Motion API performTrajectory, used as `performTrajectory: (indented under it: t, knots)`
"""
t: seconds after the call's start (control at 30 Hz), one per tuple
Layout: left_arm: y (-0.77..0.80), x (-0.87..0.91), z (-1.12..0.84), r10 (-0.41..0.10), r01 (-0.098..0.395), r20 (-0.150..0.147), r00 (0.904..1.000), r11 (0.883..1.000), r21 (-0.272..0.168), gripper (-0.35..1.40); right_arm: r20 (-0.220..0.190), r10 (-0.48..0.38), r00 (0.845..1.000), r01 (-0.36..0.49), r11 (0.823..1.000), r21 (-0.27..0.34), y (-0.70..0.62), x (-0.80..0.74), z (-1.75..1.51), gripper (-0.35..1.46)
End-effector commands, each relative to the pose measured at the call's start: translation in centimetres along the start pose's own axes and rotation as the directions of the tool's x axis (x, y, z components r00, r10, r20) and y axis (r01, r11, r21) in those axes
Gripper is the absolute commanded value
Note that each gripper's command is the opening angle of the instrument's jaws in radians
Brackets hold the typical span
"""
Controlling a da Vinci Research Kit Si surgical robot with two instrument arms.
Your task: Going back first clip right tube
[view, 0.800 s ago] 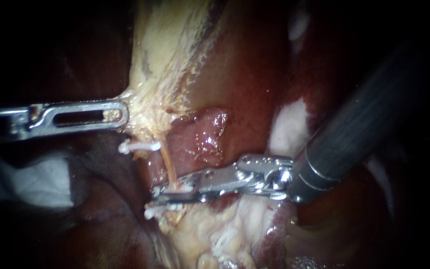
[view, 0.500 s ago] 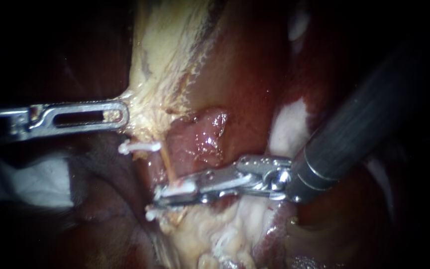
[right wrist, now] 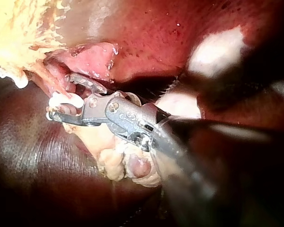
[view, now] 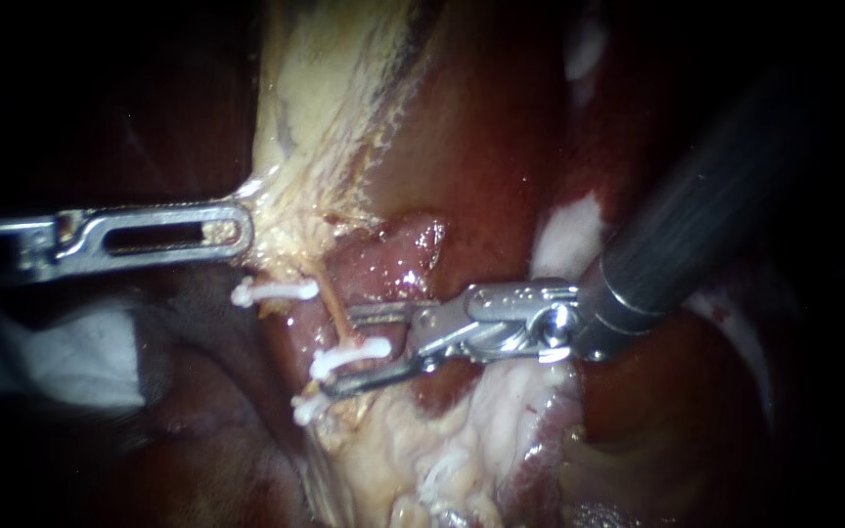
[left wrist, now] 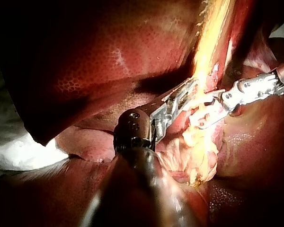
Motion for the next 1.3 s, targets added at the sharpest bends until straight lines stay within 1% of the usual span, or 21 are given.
performTrajectory:
  t: [0.03,0.2,0.3,0.4,0.5,0.77,0.9,1.03,1.07,1.2,1.3]
  knots:
    - [0.00,0.00,0.00,0.000,0.000,0.000,1.0000,1.000,-0.001,-0.35,0.000,-0.006,1.000,0.006,1.000,0.003,-0.02,0.02,-0.05,0.60]
    - [0.00,0.00,-0.01,0.000,0.000,-0.001,1.0000,1.000,0.000,-0.35,-0.006,-0.032,0.999,0.032,0.999,0.018,-0.11,0.05,-0.33,0.60]
    - [0.00,0.00,-0.01,0.000,0.000,-0.001,1.0000,1.000,0.000,-0.35,-0.010,-0.051,0.999,0.051,0.998,0.024,-0.15,0.08,-0.58,0.60]
    - [0.01,-0.01,-0.01,0.000,0.000,-0.001,1.0000,1.000,0.000,-0.35,-0.014,-0.063,0.998,0.063,0.998,0.020,-0.19,0.10,-0.85,0.60]
    - [0.02,-0.01,-0.01,0.000,0.000,-0.001,1.0000,1.000,0.000,-0.35,-0.026,-0.076,0.997,0.077,0.997,0.012,-0.22,0.12,-1.12,0.60]
    - [0.05,-0.02,0.00,0.001,-0.001,-0.001,1.0000,1.000,0.001,-0.35,-0.040,-0.102,0.994,0.102,0.995,-0.006,-0.26,0.25,-1.74,0.60]
    - [0.08,0.00,0.03,0.003,-0.003,0.000,1.0000,1.000,0.001,-0.35,-0.050,-0.098,0.994,0.098,0.995,-0.003,-0.31,0.34,-1.93,0.60]
    - [0.17,0.07,0.13,0.009,-0.009,0.005,0.9999,1.000,-0.002,-0.35,-0.057,-0.108,0.993,0.108,0.994,-0.006,-0.37,0.44,-2.08,0.60]
    - [0.20,0.10,0.17,0.010,-0.010,0.011,0.9999,1.000,-0.004,-0.35,-0.060,-0.112,0.992,0.112,0.994,-0.005,-0.39,0.47,-2.11,0.60]
    - [0.28,0.24,0.37,0.021,-0.021,-0.006,0.9998,1.000,-0.007,-0.35,-0.063,-0.113,0.992,0.113,0.994,-0.003,-0.44,0.54,-2.18,0.60]
    - [0.33,0.32,0.59,0.027,-0.027,-0.019,0.9994,1.000,-0.010,-0.35,-0.063,-0.118,0.991,0.118,0.993,-0.002,-0.47,0.56,-2.19,0.60]
